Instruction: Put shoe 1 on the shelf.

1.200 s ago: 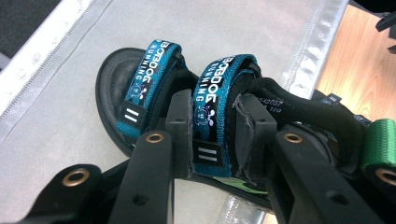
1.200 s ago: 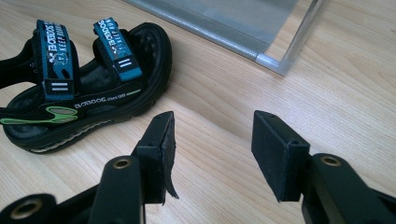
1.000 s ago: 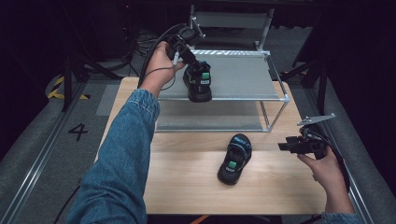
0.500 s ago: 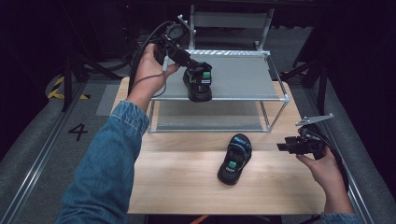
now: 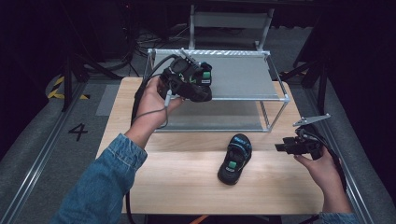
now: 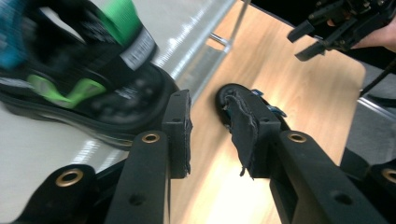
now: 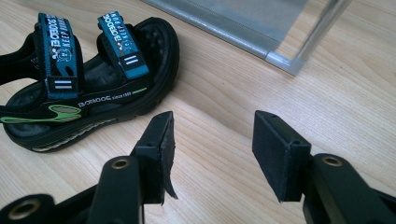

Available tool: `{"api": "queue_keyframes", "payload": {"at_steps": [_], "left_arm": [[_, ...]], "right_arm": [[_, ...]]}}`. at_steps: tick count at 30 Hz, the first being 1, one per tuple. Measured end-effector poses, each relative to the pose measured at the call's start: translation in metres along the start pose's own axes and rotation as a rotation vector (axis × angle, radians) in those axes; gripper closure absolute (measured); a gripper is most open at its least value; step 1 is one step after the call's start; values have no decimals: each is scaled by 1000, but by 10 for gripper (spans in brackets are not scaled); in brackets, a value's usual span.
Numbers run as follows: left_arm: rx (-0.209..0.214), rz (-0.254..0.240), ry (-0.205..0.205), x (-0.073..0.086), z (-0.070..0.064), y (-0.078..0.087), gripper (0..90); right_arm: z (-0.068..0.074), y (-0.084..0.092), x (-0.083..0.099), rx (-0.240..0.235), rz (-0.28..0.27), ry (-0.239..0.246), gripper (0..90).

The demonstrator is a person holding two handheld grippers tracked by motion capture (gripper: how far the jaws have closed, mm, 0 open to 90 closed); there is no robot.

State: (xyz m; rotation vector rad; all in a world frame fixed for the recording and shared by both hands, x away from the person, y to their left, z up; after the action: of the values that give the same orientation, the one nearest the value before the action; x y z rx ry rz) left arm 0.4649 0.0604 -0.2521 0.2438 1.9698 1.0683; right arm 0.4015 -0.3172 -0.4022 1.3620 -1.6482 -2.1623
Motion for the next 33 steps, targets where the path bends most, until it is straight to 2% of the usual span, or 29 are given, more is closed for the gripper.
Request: {"api": "queue_keyframes", "payload": {"at_steps": [4, 8, 10, 13, 16, 18, 19, 20, 26, 33], "left_arm": [[44, 8, 53, 8, 7, -18, 732], [42, 9, 87, 12, 12, -28, 756], [19, 2, 96, 14, 14, -33, 766], [-39, 1, 81, 15, 17, -34, 781], [-43, -8, 80, 15, 20, -34, 825], [-80, -10, 73, 15, 21, -34, 837], [-80, -10, 73, 15, 21, -34, 837], [-124, -13, 70, 14, 22, -34, 837], [-131, -10, 90, 9, 33, -37, 836], [-138, -14, 105, 4, 39, -38, 835]], "right_arm": [[0, 1, 0, 0, 2, 4, 495], [-1, 1, 1, 1, 1, 1, 496], [-1, 0, 1, 1, 2, 0, 496], [-1, 0, 1, 1, 3, 0, 496], [-1, -1, 1, 4, 7, 2, 497], [-1, -1, 1, 5, 9, 2, 498], [-1, -1, 1, 5, 9, 2, 498], [-1, -1, 1, 4, 10, 3, 497], [0, -2, 0, 2, 13, 5, 497], [-1, -3, 1, 3, 15, 3, 498]]}}
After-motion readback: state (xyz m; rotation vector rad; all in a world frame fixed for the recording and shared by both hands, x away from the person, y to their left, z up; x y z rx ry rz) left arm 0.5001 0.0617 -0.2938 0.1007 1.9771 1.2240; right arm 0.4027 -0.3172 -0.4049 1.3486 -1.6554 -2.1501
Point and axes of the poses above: each handheld gripper's, and its own axes: y roughly backward along the jaws, x roughly out of its underside, z roughly to its left, the point moved 3 cm from there along -y, roughly forward along the jaws, and after that the axes turned 10 degrees about y, right-handed, at the moved point
